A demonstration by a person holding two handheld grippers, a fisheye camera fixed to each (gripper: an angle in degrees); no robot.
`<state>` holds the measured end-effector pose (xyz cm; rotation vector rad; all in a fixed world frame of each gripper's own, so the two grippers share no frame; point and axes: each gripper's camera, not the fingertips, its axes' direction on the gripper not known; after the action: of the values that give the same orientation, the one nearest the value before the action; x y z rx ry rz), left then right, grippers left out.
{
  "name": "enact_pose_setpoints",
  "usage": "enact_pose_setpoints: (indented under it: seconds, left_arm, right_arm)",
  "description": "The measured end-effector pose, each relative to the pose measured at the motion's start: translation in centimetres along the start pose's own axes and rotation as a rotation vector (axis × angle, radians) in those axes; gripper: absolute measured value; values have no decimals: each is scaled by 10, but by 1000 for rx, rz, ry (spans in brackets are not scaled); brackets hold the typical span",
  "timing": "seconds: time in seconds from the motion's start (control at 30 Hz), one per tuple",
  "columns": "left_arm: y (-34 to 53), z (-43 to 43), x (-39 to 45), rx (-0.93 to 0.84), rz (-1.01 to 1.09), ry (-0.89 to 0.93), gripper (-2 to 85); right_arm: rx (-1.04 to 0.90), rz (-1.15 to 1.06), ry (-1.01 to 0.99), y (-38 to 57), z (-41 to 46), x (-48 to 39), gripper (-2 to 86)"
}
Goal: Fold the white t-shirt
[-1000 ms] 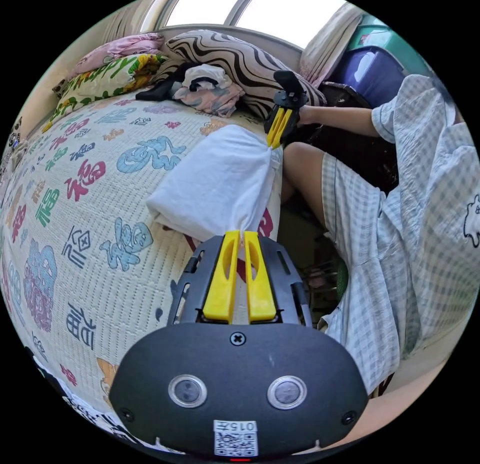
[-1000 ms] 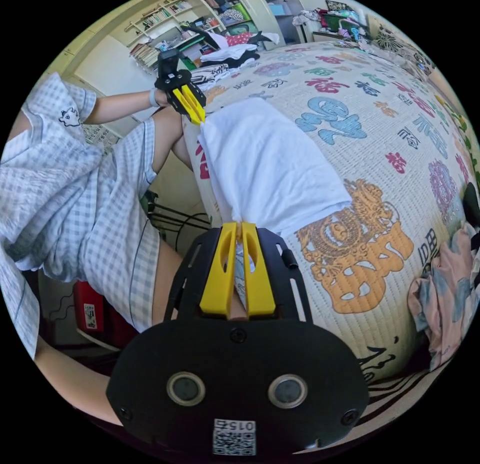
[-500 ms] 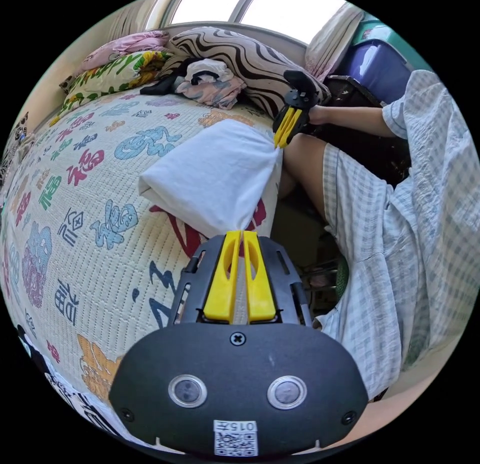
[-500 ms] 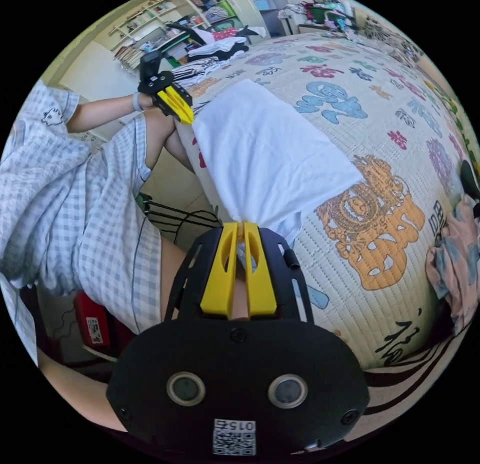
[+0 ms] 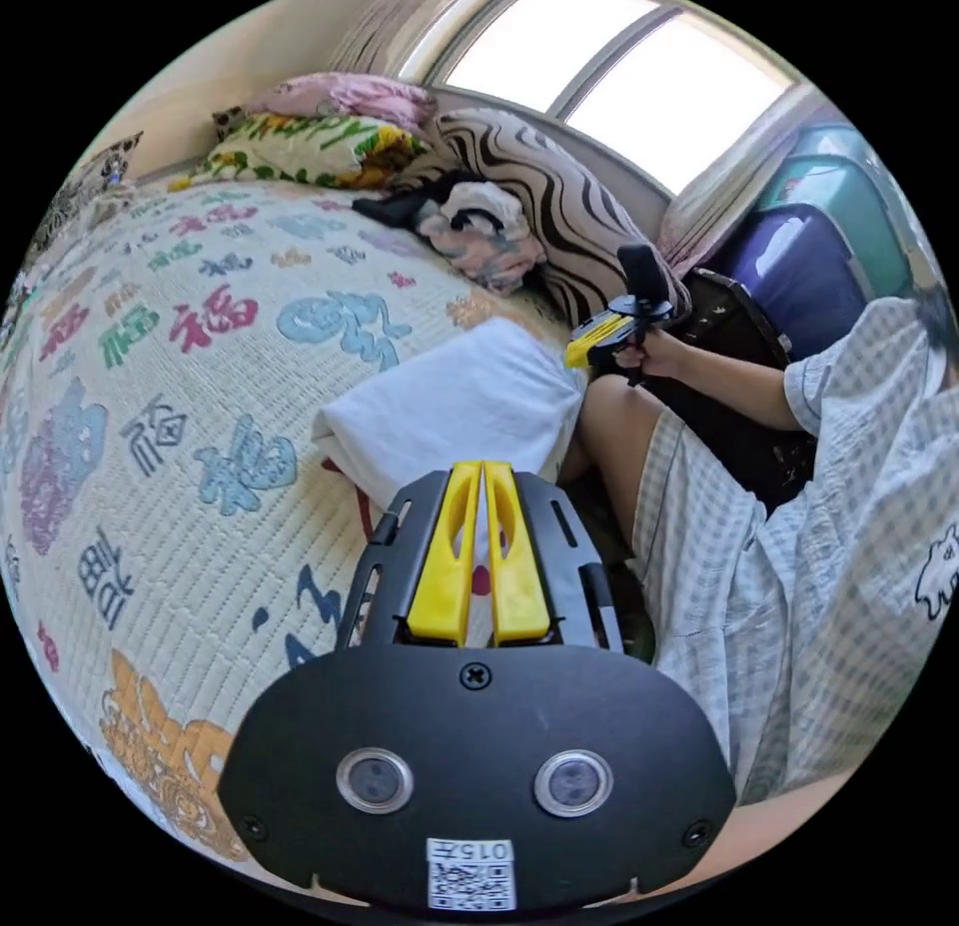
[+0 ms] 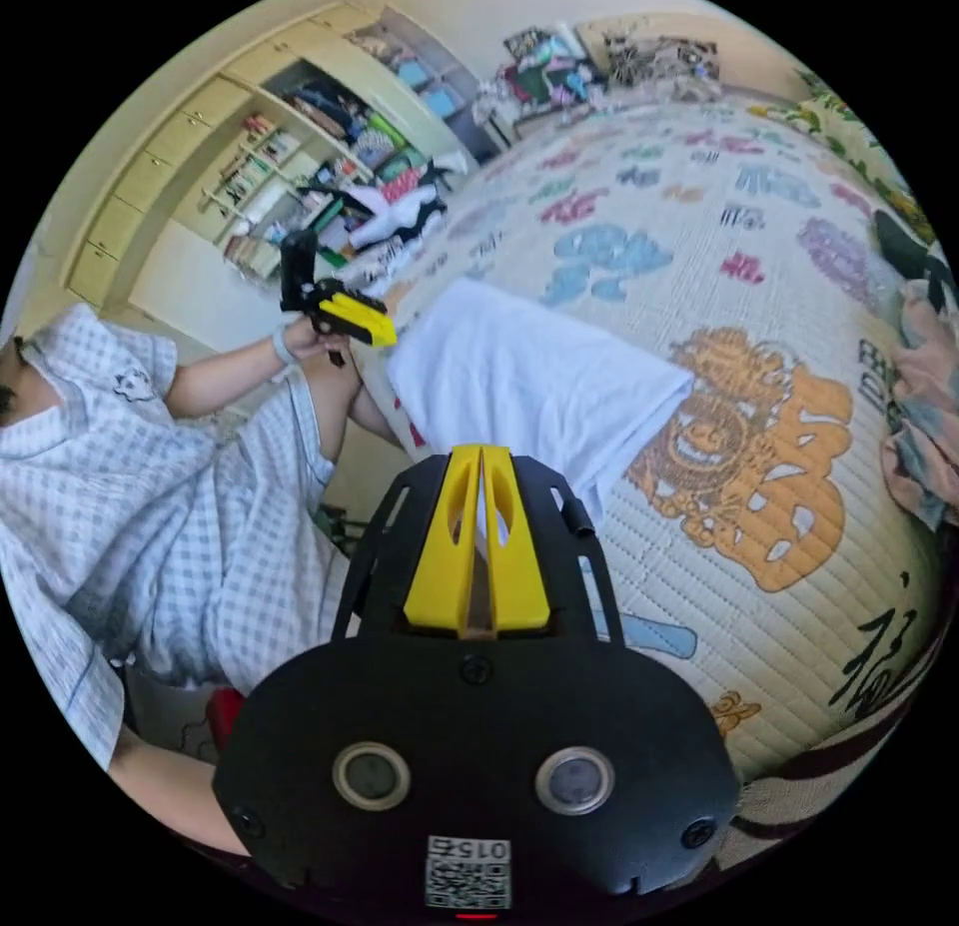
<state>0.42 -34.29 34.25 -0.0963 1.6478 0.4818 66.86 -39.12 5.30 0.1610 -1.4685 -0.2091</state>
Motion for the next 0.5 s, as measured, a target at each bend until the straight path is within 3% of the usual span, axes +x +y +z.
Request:
enact_pose_setpoints:
  seconds: [0.07,0.23,0.3,0.37,0.5]
  left_arm:
    - [6,15,-9,-63,-13,-6,-8]
    - [20,13,-22,-79,-48,-12,-6]
    - [18,5,-26,-88,-57,3,-2]
    - [16,-11,-34,-24,-74,53,7]
    - [13,-56,-80,218,-210,37,95]
  right_arm:
    - [-158,42,-18,-4,19,10,-2]
    - [-317,5,13,-13,21,11,-3]
    - [-278,-4,-2,-11,8,16,0]
    - [-88,71,-6,-6,-26,36,13]
    - [189,178,-27,4,-68,79,64]
